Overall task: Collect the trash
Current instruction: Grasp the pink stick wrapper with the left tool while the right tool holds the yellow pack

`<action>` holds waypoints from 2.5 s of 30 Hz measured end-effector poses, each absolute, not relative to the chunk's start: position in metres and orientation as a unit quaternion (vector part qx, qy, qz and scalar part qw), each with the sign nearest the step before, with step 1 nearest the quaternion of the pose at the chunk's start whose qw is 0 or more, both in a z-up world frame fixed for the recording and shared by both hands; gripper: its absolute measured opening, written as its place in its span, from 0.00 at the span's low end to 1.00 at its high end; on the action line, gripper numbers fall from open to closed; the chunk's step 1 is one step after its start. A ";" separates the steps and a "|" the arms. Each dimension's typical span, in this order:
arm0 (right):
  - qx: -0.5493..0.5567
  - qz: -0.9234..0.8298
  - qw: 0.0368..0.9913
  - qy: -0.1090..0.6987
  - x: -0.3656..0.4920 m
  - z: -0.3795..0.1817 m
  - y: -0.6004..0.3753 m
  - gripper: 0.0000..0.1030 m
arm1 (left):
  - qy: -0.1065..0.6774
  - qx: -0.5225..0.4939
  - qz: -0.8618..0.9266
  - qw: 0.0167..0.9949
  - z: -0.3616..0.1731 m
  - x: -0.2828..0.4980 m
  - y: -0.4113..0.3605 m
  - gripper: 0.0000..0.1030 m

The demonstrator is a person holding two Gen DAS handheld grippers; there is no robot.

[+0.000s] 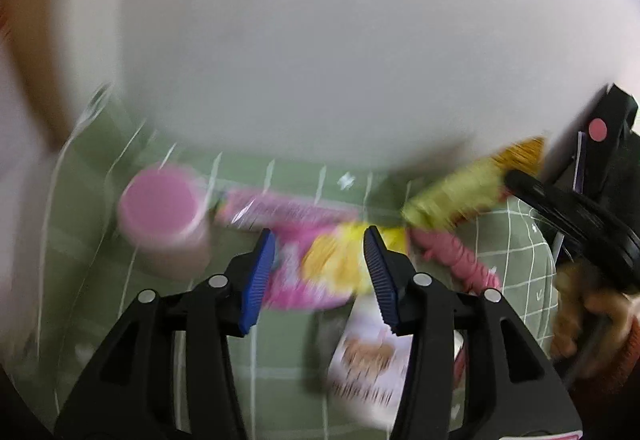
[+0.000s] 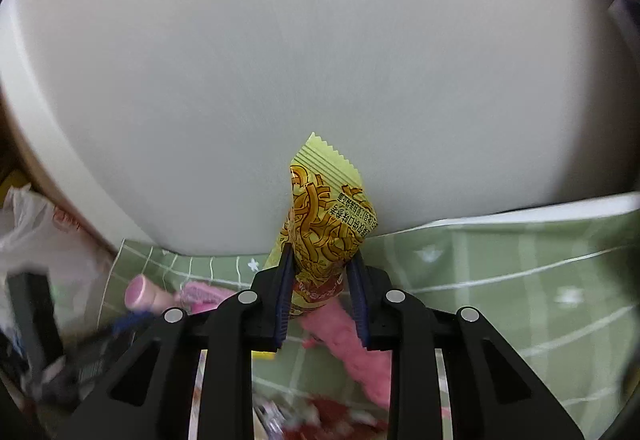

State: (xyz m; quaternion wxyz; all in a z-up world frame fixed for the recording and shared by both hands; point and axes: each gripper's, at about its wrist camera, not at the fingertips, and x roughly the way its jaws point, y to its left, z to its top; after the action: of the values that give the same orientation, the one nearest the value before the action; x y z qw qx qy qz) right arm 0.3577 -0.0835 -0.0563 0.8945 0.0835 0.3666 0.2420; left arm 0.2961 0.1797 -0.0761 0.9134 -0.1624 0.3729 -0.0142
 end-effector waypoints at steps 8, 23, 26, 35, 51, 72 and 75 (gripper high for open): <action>0.013 0.227 0.901 0.369 0.306 -0.040 -0.124 0.24 | 0.418 -0.080 -0.031 0.904 -0.095 0.363 0.166 0.44; 0.012 0.209 0.904 0.372 0.286 -0.042 -0.147 0.24 | 0.445 -0.160 -0.083 0.877 -0.104 0.289 0.169 0.44; 0.005 0.212 0.907 0.364 0.283 -0.037 -0.149 0.24 | 0.398 -0.181 -0.031 0.899 -0.083 0.260 0.184 0.44; 0.013 0.218 0.907 0.360 0.279 -0.040 -0.151 0.24 | 0.398 -0.198 0.062 0.893 -0.091 0.238 0.216 0.44; 0.003 0.199 0.916 0.349 0.256 -0.021 -0.184 0.24 | 0.429 -0.151 -0.130 0.881 -0.100 0.219 0.144 0.44; -0.002 0.172 0.933 0.317 0.218 0.006 -0.195 0.24 | 0.417 -0.092 -0.080 0.901 -0.078 0.260 0.151 0.24; -0.002 0.158 0.937 0.312 0.213 0.010 -0.200 0.24 | 0.376 -0.099 -0.106 0.915 -0.040 0.258 0.142 0.24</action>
State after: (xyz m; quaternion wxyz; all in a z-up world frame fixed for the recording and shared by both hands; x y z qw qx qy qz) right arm 0.2127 -0.1996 0.0103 0.9368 -0.0018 0.3123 0.1577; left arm 0.2580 0.1419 -0.0400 0.9153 -0.0990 0.3758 -0.1059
